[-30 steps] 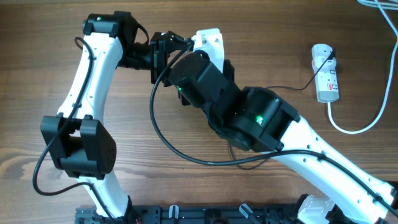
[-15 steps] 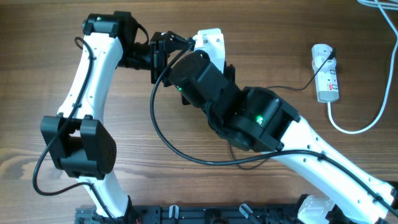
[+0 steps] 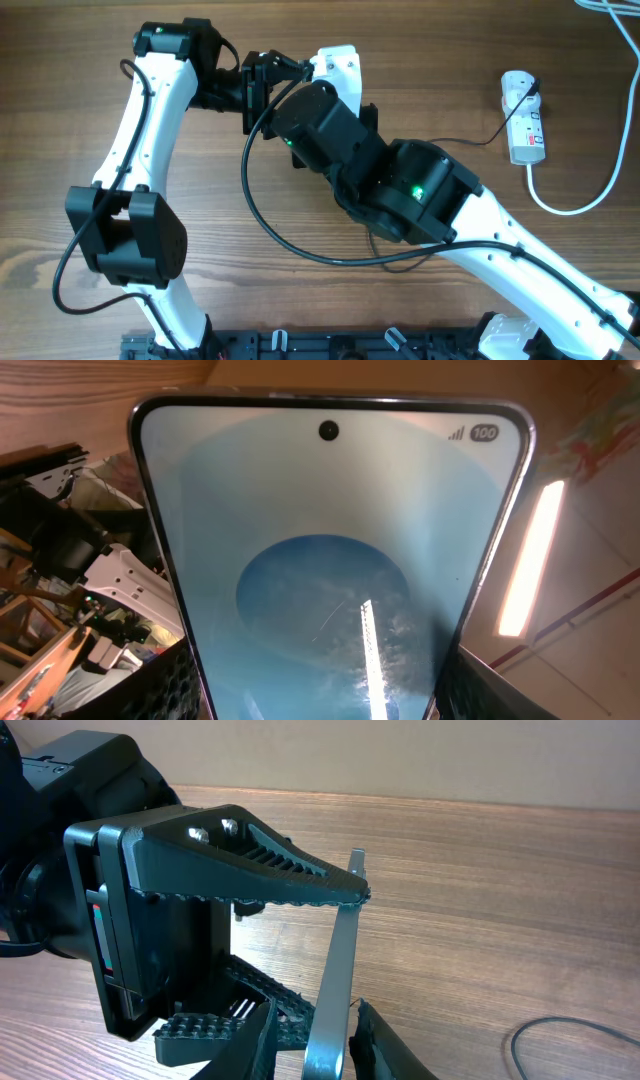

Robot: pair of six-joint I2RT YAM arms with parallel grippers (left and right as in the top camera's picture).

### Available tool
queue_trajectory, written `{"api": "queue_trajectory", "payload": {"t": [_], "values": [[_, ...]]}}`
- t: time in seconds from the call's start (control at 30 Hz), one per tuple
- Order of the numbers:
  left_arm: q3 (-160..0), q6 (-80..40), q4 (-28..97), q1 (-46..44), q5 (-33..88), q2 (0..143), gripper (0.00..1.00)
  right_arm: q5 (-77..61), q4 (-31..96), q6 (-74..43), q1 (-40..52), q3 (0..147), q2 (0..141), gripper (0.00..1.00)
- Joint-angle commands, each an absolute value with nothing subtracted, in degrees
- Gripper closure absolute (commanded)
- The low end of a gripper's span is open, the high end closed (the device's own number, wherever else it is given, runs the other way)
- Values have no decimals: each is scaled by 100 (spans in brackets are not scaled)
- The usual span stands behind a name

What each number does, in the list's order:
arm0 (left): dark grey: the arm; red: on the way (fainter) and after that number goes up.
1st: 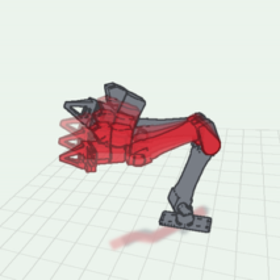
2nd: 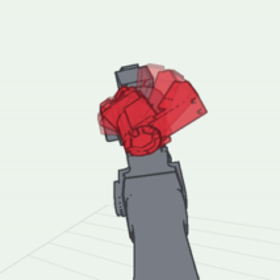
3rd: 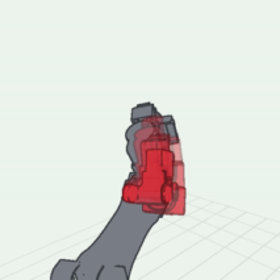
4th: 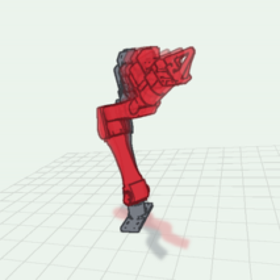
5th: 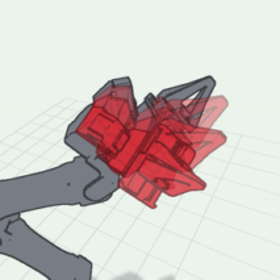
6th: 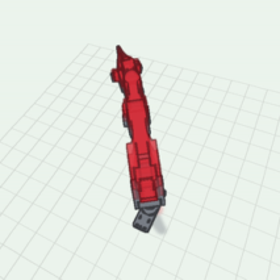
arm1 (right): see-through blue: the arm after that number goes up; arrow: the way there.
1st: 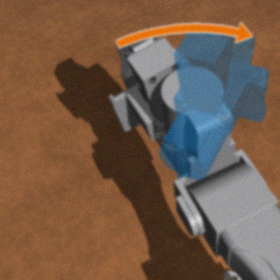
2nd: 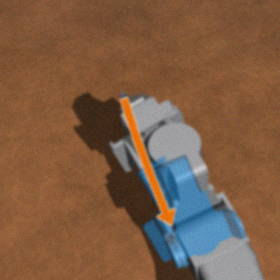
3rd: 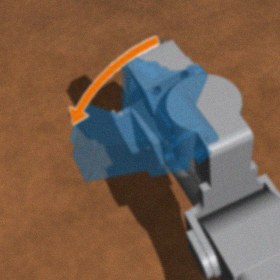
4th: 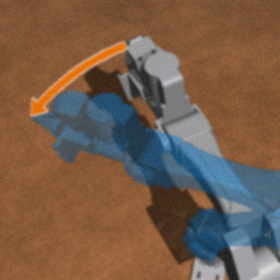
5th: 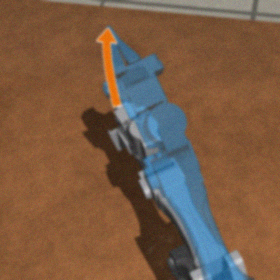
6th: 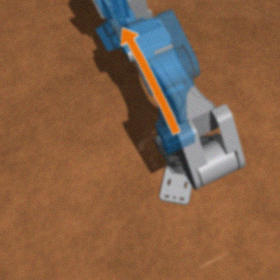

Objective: Plug charger to phone and switch on socket

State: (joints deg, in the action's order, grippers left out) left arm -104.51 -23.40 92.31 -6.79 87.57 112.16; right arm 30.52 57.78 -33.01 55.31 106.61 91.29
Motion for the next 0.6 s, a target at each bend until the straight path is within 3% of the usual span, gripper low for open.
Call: {"api": "queue_trajectory", "payload": {"t": [0.0,0.57], "values": [[-10464,-2292,9216,-701,9000,10982,36,3192,5769,-3363,5544,10761,9153,75],[-10464,-2292,9216,-701,9000,10982,33,3192,5774,-3470,5544,10761,9153,86]]}}
